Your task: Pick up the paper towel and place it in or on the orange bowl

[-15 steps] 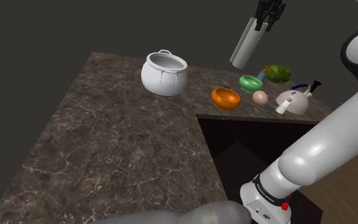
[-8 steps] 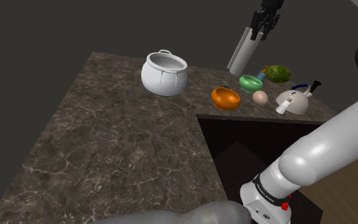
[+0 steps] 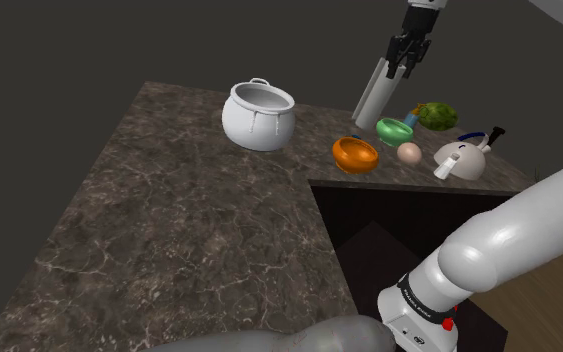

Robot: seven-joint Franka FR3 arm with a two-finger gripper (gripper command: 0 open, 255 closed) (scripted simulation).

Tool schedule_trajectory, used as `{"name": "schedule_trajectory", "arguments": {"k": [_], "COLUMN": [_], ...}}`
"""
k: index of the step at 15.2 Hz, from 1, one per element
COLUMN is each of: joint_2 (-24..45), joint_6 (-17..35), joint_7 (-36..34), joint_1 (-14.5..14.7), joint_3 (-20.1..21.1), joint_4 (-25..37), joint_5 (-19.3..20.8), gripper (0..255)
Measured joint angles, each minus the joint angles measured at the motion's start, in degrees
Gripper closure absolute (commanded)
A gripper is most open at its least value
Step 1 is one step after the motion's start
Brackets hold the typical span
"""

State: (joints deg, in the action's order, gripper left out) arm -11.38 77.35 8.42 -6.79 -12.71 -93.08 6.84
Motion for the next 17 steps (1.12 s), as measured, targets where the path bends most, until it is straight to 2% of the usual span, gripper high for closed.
{"name": "schedule_trajectory", "arguments": {"k": [10, 16, 17], "joint_2": [-2.86, -3.01, -3.02], "joint_6": [7.69, 8.53, 8.53], "joint_7": [-1.04, -1.05, -1.05], "joint_1": [-0.08, -0.12, -0.12], "joint_3": [0.06, 0.0, 0.0], "joint_4": [-10.55, -11.51, -11.52], "joint_5": [0.46, 0.5, 0.5], "gripper": [255, 255, 0]}}
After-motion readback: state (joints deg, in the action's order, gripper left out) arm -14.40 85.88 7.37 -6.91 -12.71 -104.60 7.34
